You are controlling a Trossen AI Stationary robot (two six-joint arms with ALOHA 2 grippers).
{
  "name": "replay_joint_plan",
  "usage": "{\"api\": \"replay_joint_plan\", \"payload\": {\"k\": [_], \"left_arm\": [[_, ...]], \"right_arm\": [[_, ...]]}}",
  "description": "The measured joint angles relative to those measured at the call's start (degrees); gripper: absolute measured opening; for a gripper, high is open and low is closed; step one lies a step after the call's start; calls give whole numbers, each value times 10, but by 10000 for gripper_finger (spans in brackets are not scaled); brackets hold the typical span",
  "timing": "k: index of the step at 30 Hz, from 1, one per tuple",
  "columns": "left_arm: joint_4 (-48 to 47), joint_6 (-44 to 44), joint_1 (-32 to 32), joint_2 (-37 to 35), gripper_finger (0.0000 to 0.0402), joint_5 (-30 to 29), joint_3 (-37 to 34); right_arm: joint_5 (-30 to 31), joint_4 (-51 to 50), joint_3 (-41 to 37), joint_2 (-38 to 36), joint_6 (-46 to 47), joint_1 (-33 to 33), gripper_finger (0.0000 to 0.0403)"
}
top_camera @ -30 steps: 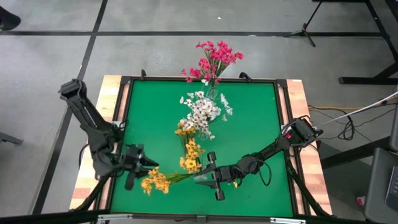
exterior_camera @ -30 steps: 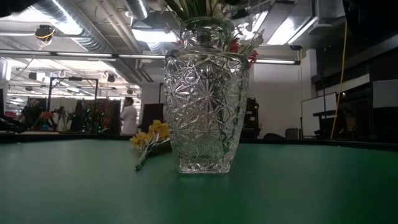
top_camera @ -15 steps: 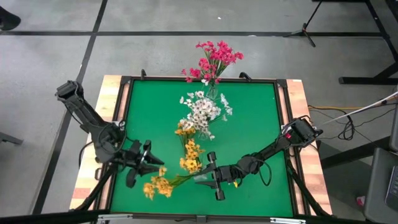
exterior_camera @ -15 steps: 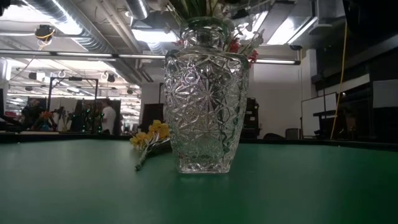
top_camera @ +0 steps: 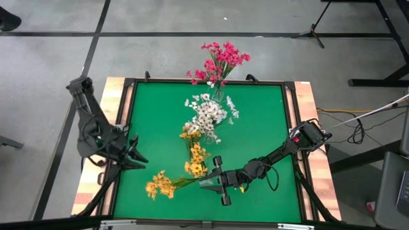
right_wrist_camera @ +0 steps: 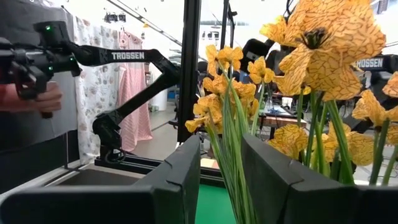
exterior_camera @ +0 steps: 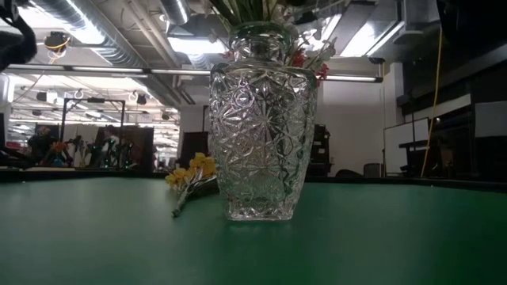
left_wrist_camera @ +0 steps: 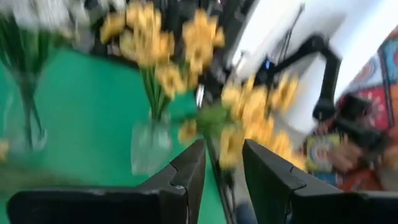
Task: Sort flowers into vase by color
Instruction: Put the bottom yellow flowers into the bottom transparent vase
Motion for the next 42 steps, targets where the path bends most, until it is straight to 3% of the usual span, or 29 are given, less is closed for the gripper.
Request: {"api": "replay_joint_plan", "payload": {"k": [4,8,13,21,31,36,42], "left_arm": [[-106,-111,-31,26,100,19,0],[-205,-276,-44,70,70,51,0],[-214,-375,-28,129,8,78,0],[-114,-379,71,166,1,150,0],[127,-251,173,176,0,264,0],[216,-208,205,176,0,291,0],[233,-173,244,169,0,334,0]], "right_arm": [[0,-2,0,0,9,0,117],[0,-2,0,0,15,0,117],[0,-2,0,0,15,0,117],[-1,-2,0,0,15,0,117],[-5,-2,0,0,15,0,117],[-5,-2,0,0,15,0,117],[-5,-2,0,0,15,0,117]]}}
